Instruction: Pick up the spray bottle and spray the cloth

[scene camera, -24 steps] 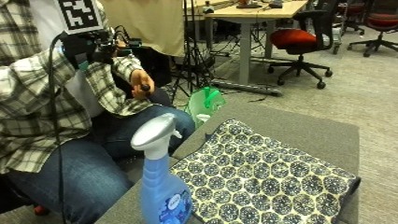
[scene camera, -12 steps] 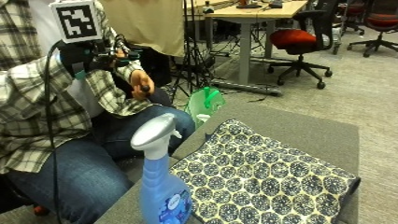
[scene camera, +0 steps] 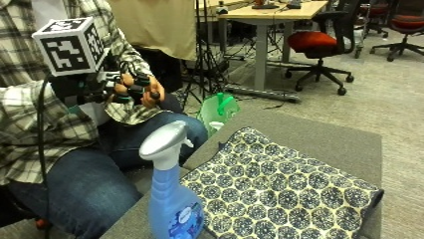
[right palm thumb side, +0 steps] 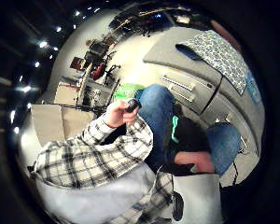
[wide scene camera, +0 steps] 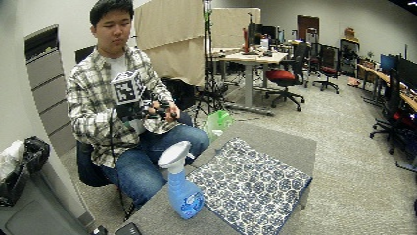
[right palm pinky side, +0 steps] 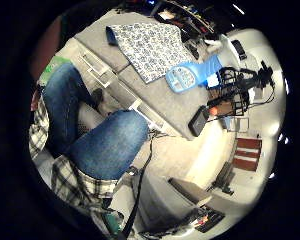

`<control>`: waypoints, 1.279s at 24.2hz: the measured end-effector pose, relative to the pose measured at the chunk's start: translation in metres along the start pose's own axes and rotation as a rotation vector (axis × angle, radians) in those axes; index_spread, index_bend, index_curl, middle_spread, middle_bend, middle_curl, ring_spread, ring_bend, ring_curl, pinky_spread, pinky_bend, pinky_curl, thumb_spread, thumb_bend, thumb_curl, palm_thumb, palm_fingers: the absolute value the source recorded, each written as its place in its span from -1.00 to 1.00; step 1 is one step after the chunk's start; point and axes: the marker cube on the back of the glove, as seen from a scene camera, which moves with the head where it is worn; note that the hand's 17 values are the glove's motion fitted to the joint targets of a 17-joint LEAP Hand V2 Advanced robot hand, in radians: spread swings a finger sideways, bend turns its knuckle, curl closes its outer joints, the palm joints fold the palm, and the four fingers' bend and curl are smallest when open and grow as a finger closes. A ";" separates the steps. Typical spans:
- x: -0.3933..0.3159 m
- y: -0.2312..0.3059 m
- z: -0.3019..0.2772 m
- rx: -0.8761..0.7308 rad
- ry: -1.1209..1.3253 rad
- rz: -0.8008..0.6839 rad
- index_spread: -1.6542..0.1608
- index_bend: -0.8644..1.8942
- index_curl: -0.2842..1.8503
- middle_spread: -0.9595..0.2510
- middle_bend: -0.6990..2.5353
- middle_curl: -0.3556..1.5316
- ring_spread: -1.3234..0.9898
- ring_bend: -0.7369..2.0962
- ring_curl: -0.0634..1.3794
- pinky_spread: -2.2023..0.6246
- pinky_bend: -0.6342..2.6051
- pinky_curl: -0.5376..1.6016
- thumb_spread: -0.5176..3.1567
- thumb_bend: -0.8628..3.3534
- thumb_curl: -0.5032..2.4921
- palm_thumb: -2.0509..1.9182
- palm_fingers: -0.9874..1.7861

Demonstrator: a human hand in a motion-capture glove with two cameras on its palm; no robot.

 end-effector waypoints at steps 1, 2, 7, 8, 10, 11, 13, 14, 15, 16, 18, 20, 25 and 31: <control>0.008 0.000 0.000 0.013 -0.015 0.031 0.42 -0.25 -0.50 0.42 -0.46 -0.40 0.19 -0.23 -0.62 0.70 -0.34 -0.33 -0.13 -0.51 -0.42 0.33 -0.11; 0.016 0.000 0.000 0.028 -0.034 0.064 0.41 -0.25 -0.50 0.43 -0.46 -0.39 0.19 -0.23 -0.62 0.70 -0.34 -0.32 -0.13 -0.52 -0.42 0.33 -0.11; 0.057 -0.001 -0.001 0.112 -0.154 0.240 0.43 -0.26 -0.49 0.47 -0.46 -0.38 0.21 -0.21 -0.60 0.70 -0.33 -0.32 -0.12 -0.54 -0.41 0.33 -0.09; 0.066 -0.002 -0.002 0.128 -0.182 0.279 0.44 -0.26 -0.49 0.48 -0.45 -0.38 0.22 -0.21 -0.59 0.71 -0.33 -0.31 -0.12 -0.54 -0.41 0.33 -0.08; 0.084 -0.004 -0.003 0.160 -0.239 0.357 0.46 -0.27 -0.49 0.51 -0.45 -0.37 0.23 -0.20 -0.58 0.71 -0.32 -0.31 -0.12 -0.55 -0.41 0.33 -0.06; 0.093 -0.004 -0.002 0.172 -0.266 0.394 0.47 -0.28 -0.49 0.52 -0.45 -0.36 0.23 -0.19 -0.58 0.71 -0.32 -0.31 -0.12 -0.55 -0.40 0.33 -0.06; 0.109 -0.003 0.001 0.177 -0.319 0.453 0.50 -0.28 -0.50 0.55 -0.44 -0.35 0.24 -0.19 -0.57 0.71 -0.31 -0.30 -0.12 -0.56 -0.40 0.33 -0.05; 0.117 -0.002 0.005 0.165 -0.344 0.472 0.51 -0.29 -0.50 0.56 -0.44 -0.35 0.24 -0.19 -0.57 0.71 -0.31 -0.29 -0.12 -0.56 -0.40 0.33 -0.05; 0.125 0.000 0.009 0.150 -0.370 0.487 0.51 -0.29 -0.50 0.57 -0.44 -0.34 0.25 -0.19 -0.56 0.71 -0.30 -0.29 -0.12 -0.56 -0.40 0.34 -0.05; 0.133 0.002 0.014 0.137 -0.395 0.500 0.52 -0.29 -0.50 0.58 -0.44 -0.34 0.25 -0.18 -0.56 0.71 -0.30 -0.29 -0.12 -0.56 -0.40 0.34 -0.05; 0.153 0.001 0.021 0.135 -0.444 0.528 0.54 -0.29 -0.50 0.59 -0.44 -0.33 0.25 -0.18 -0.55 0.71 -0.29 -0.28 -0.13 -0.57 -0.39 0.35 -0.05; 0.172 -0.003 0.027 0.167 -0.491 0.559 0.55 -0.29 -0.50 0.61 -0.44 -0.32 0.25 -0.18 -0.54 0.71 -0.28 -0.28 -0.13 -0.57 -0.39 0.36 -0.06; 0.211 -0.021 0.048 0.316 -0.572 0.622 0.56 -0.28 -0.50 0.63 -0.44 -0.31 0.25 -0.17 -0.53 0.71 -0.28 -0.27 -0.14 -0.57 -0.37 0.39 -0.06; 0.242 -0.062 0.050 0.489 -0.643 0.618 0.54 -0.25 -0.49 0.60 -0.44 -0.29 0.22 -0.17 -0.52 0.71 -0.30 -0.28 -0.16 -0.57 -0.35 0.43 0.00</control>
